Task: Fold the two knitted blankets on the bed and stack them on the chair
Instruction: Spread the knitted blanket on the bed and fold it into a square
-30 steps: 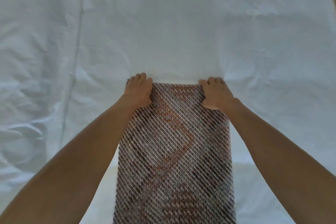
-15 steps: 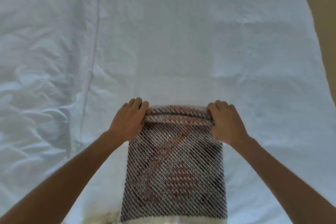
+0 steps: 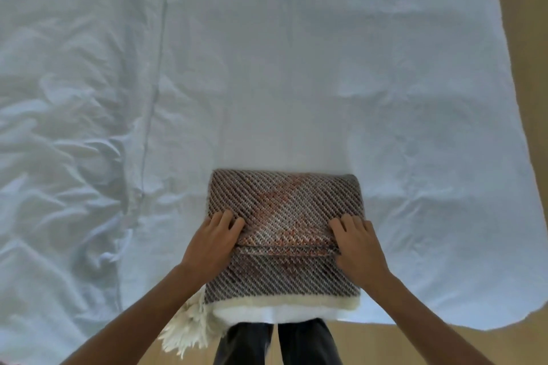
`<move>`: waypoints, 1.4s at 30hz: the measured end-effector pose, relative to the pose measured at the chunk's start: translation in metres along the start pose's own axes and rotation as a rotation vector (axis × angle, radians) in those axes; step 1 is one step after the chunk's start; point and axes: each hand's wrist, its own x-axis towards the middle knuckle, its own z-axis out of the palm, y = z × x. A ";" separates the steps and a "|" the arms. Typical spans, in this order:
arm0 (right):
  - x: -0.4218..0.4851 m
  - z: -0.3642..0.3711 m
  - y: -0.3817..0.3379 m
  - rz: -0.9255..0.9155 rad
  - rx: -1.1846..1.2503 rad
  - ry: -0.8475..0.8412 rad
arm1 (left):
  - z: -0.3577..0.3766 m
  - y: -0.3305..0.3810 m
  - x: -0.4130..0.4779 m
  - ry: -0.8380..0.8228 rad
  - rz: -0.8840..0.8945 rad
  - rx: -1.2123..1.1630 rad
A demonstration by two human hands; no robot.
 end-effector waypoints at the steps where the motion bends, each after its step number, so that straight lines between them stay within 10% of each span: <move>1: -0.008 0.005 -0.002 -0.006 -0.011 0.012 | 0.005 0.004 -0.008 -0.011 0.003 -0.005; 15: -0.076 0.067 -0.022 0.033 -0.026 -0.045 | 0.064 0.033 -0.068 -0.171 -0.011 0.037; 22: -0.089 0.076 -0.028 0.089 0.049 -0.342 | 0.073 0.038 -0.066 -0.567 -0.116 -0.009; 28: -0.022 0.061 -0.063 0.027 0.194 0.263 | 0.056 0.070 -0.006 0.140 -0.123 -0.183; 35: 0.032 0.119 -0.056 -0.007 -0.057 -0.086 | 0.115 0.059 0.035 -0.165 -0.214 0.020; 42: 0.033 0.117 -0.013 0.063 0.031 0.129 | 0.113 0.016 0.035 0.073 -0.286 -0.085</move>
